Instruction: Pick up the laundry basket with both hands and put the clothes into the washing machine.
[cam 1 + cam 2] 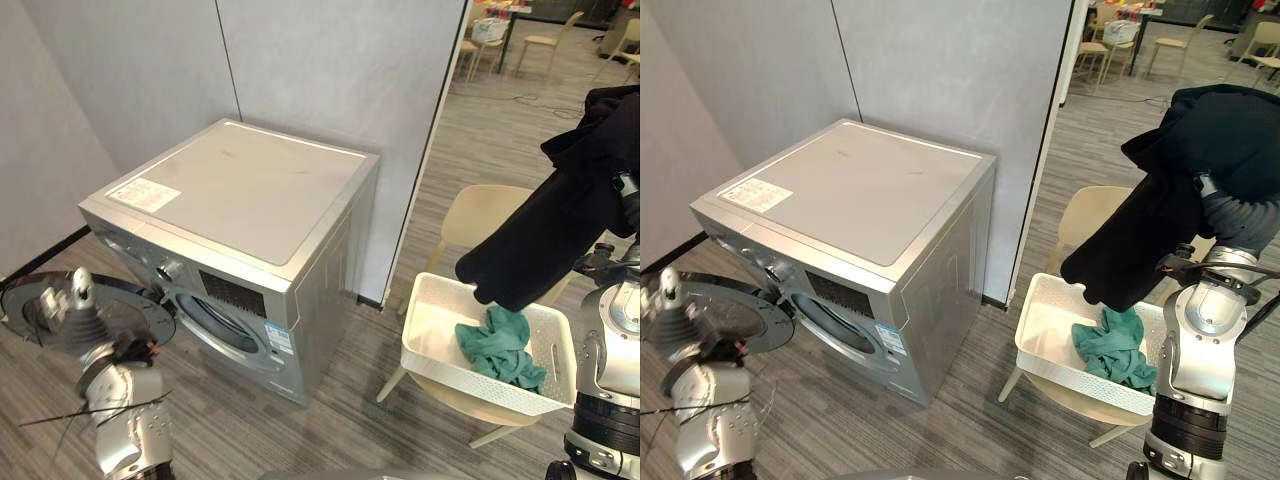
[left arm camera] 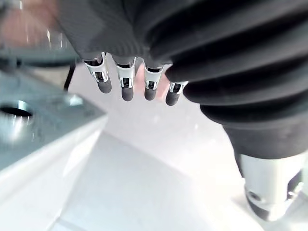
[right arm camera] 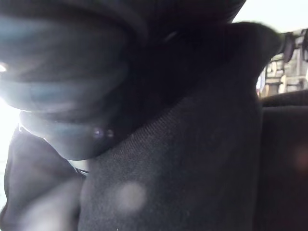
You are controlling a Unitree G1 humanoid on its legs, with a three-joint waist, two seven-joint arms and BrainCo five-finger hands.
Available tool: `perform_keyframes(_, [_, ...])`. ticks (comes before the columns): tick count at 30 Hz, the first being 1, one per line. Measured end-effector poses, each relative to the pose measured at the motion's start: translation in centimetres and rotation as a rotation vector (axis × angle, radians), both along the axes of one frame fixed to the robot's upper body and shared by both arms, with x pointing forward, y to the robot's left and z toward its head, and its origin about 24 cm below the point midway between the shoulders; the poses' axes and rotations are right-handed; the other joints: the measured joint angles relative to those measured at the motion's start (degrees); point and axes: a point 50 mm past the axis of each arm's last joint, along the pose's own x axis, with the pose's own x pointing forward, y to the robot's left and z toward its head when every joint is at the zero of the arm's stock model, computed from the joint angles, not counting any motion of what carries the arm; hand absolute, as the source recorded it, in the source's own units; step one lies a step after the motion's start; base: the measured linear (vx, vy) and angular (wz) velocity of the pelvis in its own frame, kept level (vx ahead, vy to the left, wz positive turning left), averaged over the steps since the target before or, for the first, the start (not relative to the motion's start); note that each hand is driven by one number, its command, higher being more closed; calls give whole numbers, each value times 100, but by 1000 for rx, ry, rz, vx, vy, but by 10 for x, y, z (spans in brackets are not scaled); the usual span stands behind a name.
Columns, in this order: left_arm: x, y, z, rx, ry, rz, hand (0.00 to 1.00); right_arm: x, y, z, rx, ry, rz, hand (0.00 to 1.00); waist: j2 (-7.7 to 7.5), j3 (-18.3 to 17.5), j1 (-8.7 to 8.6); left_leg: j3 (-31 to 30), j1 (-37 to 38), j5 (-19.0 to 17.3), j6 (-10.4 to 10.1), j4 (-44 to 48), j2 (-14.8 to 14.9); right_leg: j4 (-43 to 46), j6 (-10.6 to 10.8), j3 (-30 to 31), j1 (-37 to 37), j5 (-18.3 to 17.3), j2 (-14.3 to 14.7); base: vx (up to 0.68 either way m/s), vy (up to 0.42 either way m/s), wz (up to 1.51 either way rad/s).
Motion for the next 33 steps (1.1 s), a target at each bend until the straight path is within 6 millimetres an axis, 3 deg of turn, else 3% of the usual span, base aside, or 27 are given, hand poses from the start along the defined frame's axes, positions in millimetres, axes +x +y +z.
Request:
perform_keyframes(2, [26, -40, 18, 39, -77, -218, 0, 7, 13, -3, -3, 17, 85, 100, 14, -74, -50, 136, 69, -1, 3, -39, 1, -122, -6, 186, -6, 113, 57, -50, 37, -43])
perform_keyframes(4, [36, -59, 26, 64, -109, -321, 0, 12, 20, -1, 1, 10, 131, 100, 35, -92, -80, 229, 119, -3, 7, -60, 13, -175, -11, 302, 4, 180, 92, -40, 20, -35])
perform_keyframes(5, [43, -77, 33, 103, -135, -418, 0, 16, 28, 5, 2, -11, 182, 100, 52, -108, -170, 300, 157, -3, 8, -73, 14, -235, -5, 386, 8, 236, 114, -50, 27, -39])
perform_keyframes(8, [59, -129, 43, 177, -172, -664, 0, 22, 41, 15, 9, -69, 265, 100, 71, -121, -230, 402, 319, -5, 12, -115, 14, -380, -13, 583, 99, 361, 177, -38, 21, -34])
perform_keyframes(9, [63, -148, 44, 212, -174, -751, 0, 26, 49, 19, 23, -93, 305, 100, 74, -124, -328, 430, 363, -9, 18, -123, 17, -435, -10, 627, 135, 397, 195, -46, 19, -32])
perform_keyframes(13, [76, -203, 31, 253, -92, -990, 0, 32, 68, 25, 55, -135, 428, 100, 92, -135, -451, 562, 398, -25, 44, -136, 20, -605, -45, 816, 136, 528, 248, -53, 16, -23])
perform_keyframes(16, [72, -228, 16, 228, -28, -1107, 0, 34, 79, 21, 89, -127, 478, 100, 96, -137, -601, 608, 411, -24, 45, -140, 19, -692, -39, 870, 157, 607, 266, -30, 14, -11])
perform_keyframes(23, [77, -270, -10, 282, 133, -1249, 0, 37, 93, 13, 141, -108, 564, 100, 153, -169, -644, 622, 444, -16, 50, -188, 14, -747, -20, 892, 181, 648, 277, 0, 0, 0])
perform_keyframes(33, [78, -303, -10, 290, 191, -1321, 0, 39, 113, -11, 202, -32, 633, 100, 168, -177, -706, 623, 478, -4, 63, -314, -10, -811, -10, 894, 186, 652, 279, 6, 2, 0])
